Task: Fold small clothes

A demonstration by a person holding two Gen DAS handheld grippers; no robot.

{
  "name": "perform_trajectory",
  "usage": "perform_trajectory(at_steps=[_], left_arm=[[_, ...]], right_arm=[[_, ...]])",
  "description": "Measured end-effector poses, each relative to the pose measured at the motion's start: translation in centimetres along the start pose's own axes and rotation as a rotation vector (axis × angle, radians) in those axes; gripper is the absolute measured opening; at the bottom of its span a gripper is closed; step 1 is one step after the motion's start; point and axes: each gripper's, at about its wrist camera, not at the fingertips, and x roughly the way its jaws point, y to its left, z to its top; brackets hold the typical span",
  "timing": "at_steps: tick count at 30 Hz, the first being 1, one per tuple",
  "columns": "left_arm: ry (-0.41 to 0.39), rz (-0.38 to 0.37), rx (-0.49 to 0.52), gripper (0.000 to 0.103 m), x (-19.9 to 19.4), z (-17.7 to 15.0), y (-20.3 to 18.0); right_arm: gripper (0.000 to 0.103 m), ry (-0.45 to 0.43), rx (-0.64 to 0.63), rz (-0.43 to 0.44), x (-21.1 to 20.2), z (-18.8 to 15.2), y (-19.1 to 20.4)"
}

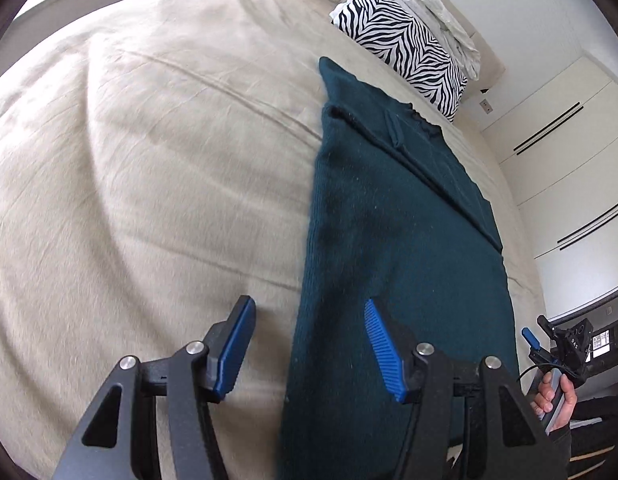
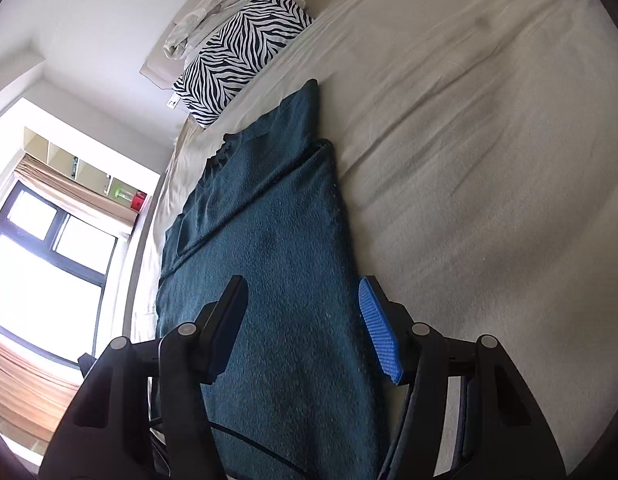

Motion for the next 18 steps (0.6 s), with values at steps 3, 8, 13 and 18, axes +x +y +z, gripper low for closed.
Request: perform_trajectory(at_steps=[3, 8, 13, 18], left_arm=[[0.029, 0.003, 0.006, 0.059, -0.6, -2.3, 0.0], [0.066, 0.008, 0.018, 0.058, -1.6, -4.2, 0.0], [0.130, 0.050, 0.077, 0.055, -1.5, -5.4, -0.8], [0.155, 0.074, 0.097, 0.044, -1.3, -6.0, -1.1]], right_arm=[[0.057, 0.027, -0.030, -0.018, -0.8, -2.4, 0.3], [0.057, 0.077, -0.040, -0.066, -1.8, -5.5, -0.1], [0.057, 0.086, -0.025, -0.083, -3.4, -7.1, -0.6], [0.057, 0.078, -0.005, -0.119, -5.9, -8.0, -1.3]])
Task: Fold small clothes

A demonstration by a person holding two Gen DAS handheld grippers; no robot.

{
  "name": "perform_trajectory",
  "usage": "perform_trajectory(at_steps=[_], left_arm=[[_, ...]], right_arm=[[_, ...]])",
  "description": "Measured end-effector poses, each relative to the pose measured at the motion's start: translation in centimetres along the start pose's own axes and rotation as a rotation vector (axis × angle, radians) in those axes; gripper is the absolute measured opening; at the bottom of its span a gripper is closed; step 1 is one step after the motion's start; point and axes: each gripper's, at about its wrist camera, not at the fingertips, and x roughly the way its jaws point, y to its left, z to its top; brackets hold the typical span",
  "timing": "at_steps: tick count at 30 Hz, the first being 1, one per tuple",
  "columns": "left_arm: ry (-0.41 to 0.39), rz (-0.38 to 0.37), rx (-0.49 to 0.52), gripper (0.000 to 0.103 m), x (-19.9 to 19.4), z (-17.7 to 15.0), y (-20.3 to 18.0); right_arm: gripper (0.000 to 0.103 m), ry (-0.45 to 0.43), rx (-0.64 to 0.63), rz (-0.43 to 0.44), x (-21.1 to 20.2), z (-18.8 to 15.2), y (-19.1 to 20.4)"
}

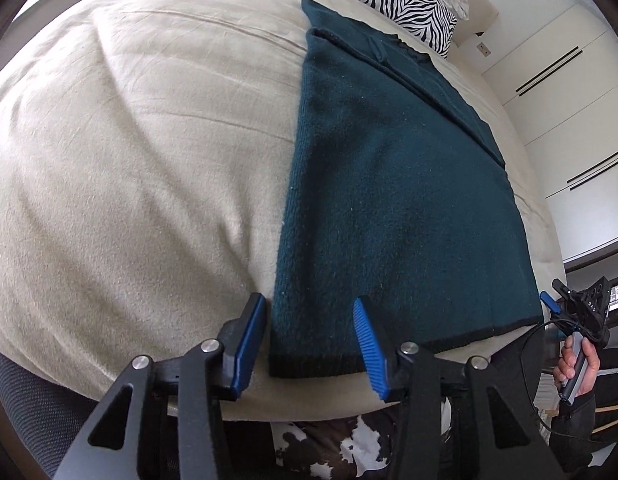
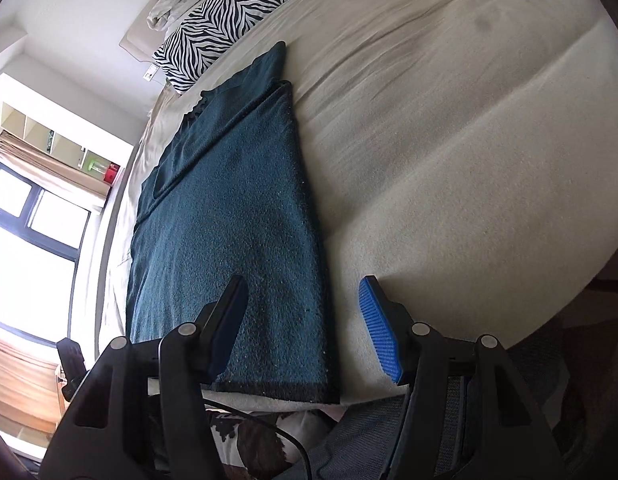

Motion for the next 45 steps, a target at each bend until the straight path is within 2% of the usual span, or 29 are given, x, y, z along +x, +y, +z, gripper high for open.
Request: perform_trajectory(at_steps=[2, 8, 13, 16, 18, 19, 20, 21, 22, 23, 27, 29, 33, 41, 45], left_arm=[[0.004, 0.000, -0.007, 0.035, 0.1, -0.2, 0.2], [0.018, -0.008, 0.006, 0.033, 0.1, -0.3, 0.1], [0.016, -0.037, -0.042, 0.036, 0.1, -0.4, 0.8], [0.017, -0.028, -0.027, 0.033, 0.0, -0.4, 0.6], [0.022, -0.015, -0.014, 0.021, -0.1, -0.5, 0.6], [0.027, -0.026, -0.018, 0.011, 0.0, -0.5, 0.7], [0.030, -0.036, -0.023, 0.009, 0.0, -0.6, 0.8], [0.027, -0.037, -0.023, 0.009, 0.1, -0.6, 0.7], [0.025, -0.038, -0.021, 0.008, 0.0, -0.7, 0.7], [0.022, -0.039, -0.020, 0.008, 0.0, -0.8, 0.6], [0.005, -0.055, -0.031, 0.007, -0.5, -0.9, 0.9], [-0.008, -0.087, -0.059, 0.007, -0.9, -0.9, 1.1], [-0.051, -0.200, -0.141, 0.007, -2.2, -0.5, 1.9], [-0.172, -0.416, -0.268, 0.007, -5.6, 1.6, 2.8], [-0.217, -0.492, -0.316, 0.007, -6.5, 3.5, 2.8]], right_arm=[[0.058, 0.004, 0.016, -0.009, -0.8, -0.4, -0.6], [0.058, 0.059, 0.013, -0.017, -1.9, -1.9, -1.3], [0.058, 0.127, -0.013, -0.027, -1.0, -3.0, -0.1], [0.058, 0.144, -0.014, -0.019, -0.4, -3.5, 0.3], [0.058, 0.151, -0.008, -0.012, 0.1, -3.6, 0.4], [0.057, 0.149, -0.009, -0.012, 0.2, -3.7, 0.4], [0.056, 0.149, -0.014, -0.012, 0.2, -3.8, 0.5], [0.054, 0.146, -0.017, -0.010, 0.3, -3.8, 0.6], [0.044, 0.149, -0.017, -0.007, 0.4, -3.8, 0.6], [0.029, 0.155, -0.016, -0.008, 0.6, -3.8, 0.7], [0.009, 0.158, -0.019, -0.020, 1.1, -4.0, 0.7], [0.008, 0.142, -0.012, -0.002, 0.9, -3.9, 0.9], [0.007, 0.094, 0.008, 0.053, -0.1, -2.9, 1.3], [0.007, -0.011, 0.058, 0.219, -1.8, 0.7, 3.4], [0.007, -0.059, 0.055, 0.250, -1.8, 3.0, 4.6]])
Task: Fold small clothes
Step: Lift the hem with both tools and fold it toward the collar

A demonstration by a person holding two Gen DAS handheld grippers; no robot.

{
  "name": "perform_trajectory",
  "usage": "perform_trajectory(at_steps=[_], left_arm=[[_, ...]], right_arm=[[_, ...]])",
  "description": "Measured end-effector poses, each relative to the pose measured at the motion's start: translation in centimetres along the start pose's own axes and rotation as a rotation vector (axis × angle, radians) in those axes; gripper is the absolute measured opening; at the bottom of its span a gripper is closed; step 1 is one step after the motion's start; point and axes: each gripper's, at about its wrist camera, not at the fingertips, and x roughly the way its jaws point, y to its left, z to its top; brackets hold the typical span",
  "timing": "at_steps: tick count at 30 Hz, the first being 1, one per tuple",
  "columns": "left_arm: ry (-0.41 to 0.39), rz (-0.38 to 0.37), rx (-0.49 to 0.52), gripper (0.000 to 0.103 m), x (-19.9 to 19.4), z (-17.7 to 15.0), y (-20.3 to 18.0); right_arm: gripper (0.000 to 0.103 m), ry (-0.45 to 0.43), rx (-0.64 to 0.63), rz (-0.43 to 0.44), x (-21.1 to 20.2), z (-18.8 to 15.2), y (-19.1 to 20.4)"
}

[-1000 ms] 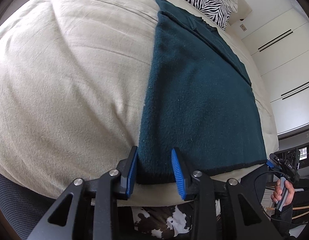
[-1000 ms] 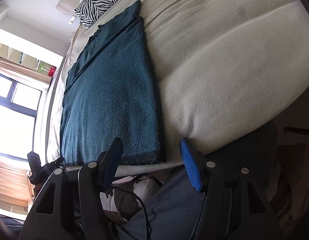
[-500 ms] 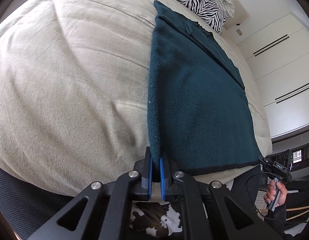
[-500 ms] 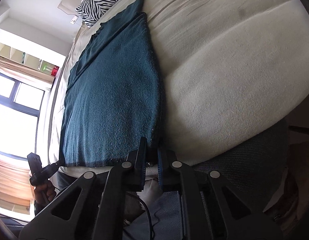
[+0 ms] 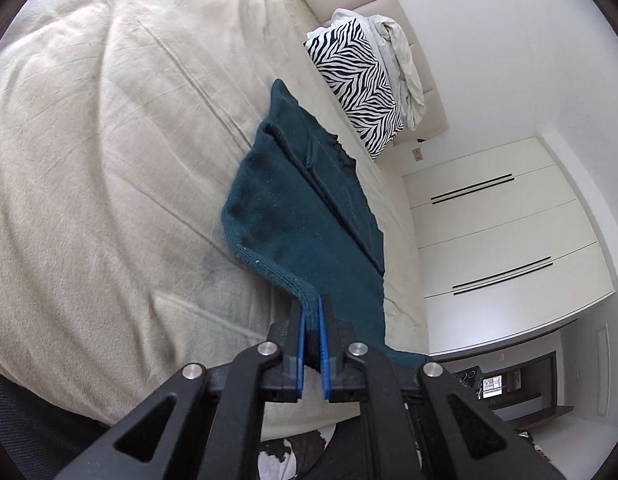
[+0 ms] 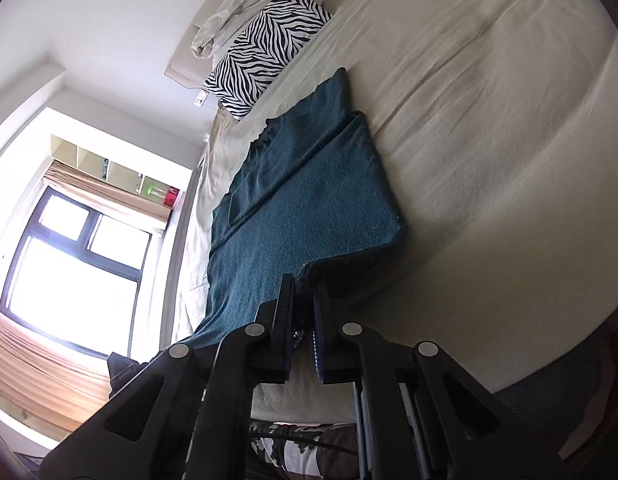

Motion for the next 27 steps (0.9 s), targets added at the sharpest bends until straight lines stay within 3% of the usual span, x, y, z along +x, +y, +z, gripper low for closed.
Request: perform_trajectory(at_steps=[6, 15, 27], left_arm=[[-0.050, -0.070, -0.039, 0.007, 1.1, 3.2, -1.5], [-0.106, -0.118, -0.073, 0.007, 4.8, 9.5, -2.7], [-0.076, -0.076, -0.059, 0.007, 12.8, 17.6, -3.6]], right_arm=[[0.007, -0.068, -0.006, 0.030, 1.2, 4.3, 1.6], [0.007, -0.153, -0.028, 0.029, 4.7, 12.5, 3.6], [0.007, -0.239, 0.007, -0.019, 12.7, 23.3, 3.7]])
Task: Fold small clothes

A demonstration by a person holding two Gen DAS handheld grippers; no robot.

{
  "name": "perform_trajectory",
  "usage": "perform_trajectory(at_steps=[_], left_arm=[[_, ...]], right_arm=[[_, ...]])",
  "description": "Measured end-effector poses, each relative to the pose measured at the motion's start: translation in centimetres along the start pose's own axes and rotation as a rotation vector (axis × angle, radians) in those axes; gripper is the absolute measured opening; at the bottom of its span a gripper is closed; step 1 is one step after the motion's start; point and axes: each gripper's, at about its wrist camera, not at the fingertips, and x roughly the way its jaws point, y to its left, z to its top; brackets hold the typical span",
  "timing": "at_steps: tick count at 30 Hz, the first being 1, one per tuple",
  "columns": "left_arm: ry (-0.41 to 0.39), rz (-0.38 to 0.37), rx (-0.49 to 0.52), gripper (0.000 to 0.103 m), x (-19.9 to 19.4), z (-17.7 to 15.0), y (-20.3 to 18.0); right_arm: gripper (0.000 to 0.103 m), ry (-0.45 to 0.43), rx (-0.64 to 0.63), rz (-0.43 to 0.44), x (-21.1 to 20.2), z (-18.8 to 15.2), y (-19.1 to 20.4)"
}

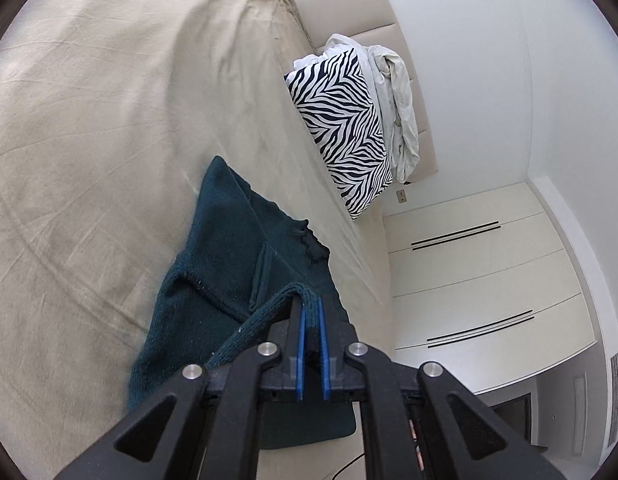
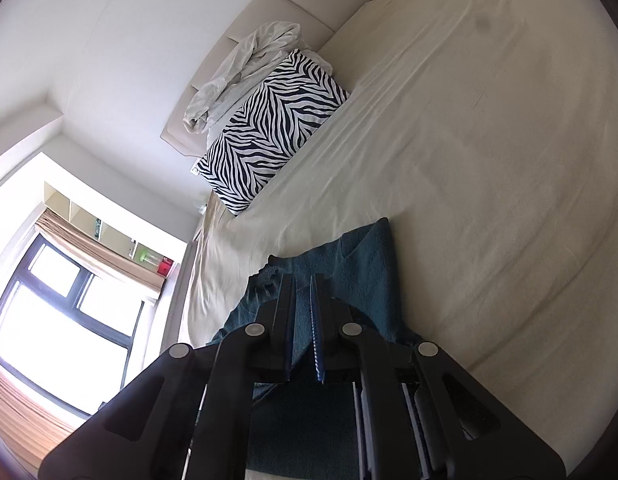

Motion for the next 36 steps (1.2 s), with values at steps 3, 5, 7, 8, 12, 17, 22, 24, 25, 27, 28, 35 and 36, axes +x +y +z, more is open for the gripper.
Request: perform_trajectory(at_steps=[3, 5, 7, 8, 12, 17, 22, 24, 25, 27, 28, 35, 36], left_arm=[[0.013, 0.042, 0.029, 0.007, 2.0, 0.9, 0.2], [0.029, 0.063, 0.037, 0.007, 2.8, 0.9, 0.8], [0.035, 0.083, 0.035, 0.007, 3.1, 0.8, 1.6], [0.032, 0.094, 0.028, 0.007, 3.1, 0.7, 2.2], [0.027, 0.109, -0.012, 0.007, 3.0, 0.6, 4.0], [0.030, 0.113, -0.007, 0.007, 3.1, 0.6, 4.2], [0.034, 0.112, -0.005, 0.007, 3.3, 0.6, 4.3], [0.035, 0.113, -0.006, 0.007, 3.3, 0.6, 4.3], [0.035, 0.114, -0.008, 0.007, 3.4, 0.5, 4.2], [0.037, 0.113, -0.009, 0.007, 3.4, 0.5, 4.4], [0.038, 0.113, -0.009, 0.007, 3.4, 0.5, 4.3], [0.039, 0.105, -0.003, 0.007, 3.2, 0.3, 3.9], [0.039, 0.103, -0.003, 0.007, 3.2, 0.2, 3.9]], right_arm=[[0.007, -0.014, -0.009, -0.046, 2.4, 1.6, -0.5], [0.008, 0.016, -0.123, -0.134, 4.1, 1.5, 0.0], [0.009, 0.086, -0.232, -0.220, 6.1, 0.7, 0.4], [0.014, 0.124, -0.287, -0.248, 7.0, 0.2, 0.5], [0.063, 0.238, -0.445, -0.292, 9.9, -2.2, 0.4], [0.060, 0.290, -0.556, -0.366, 12.3, -3.9, 0.1], [0.046, 0.309, -0.605, -0.405, 13.6, -4.3, 0.0], [0.039, 0.319, -0.627, -0.418, 14.0, -4.4, 0.1], [0.033, 0.328, -0.639, -0.421, 14.1, -4.6, 0.2], [0.033, 0.340, -0.662, -0.442, 14.5, -5.0, 0.2], [0.033, 0.342, -0.670, -0.447, 14.5, -5.1, 0.2], [0.015, 0.322, -0.721, -0.476, 14.3, -5.9, 1.0], [0.014, 0.314, -0.747, -0.490, 14.2, -6.2, 1.4]])
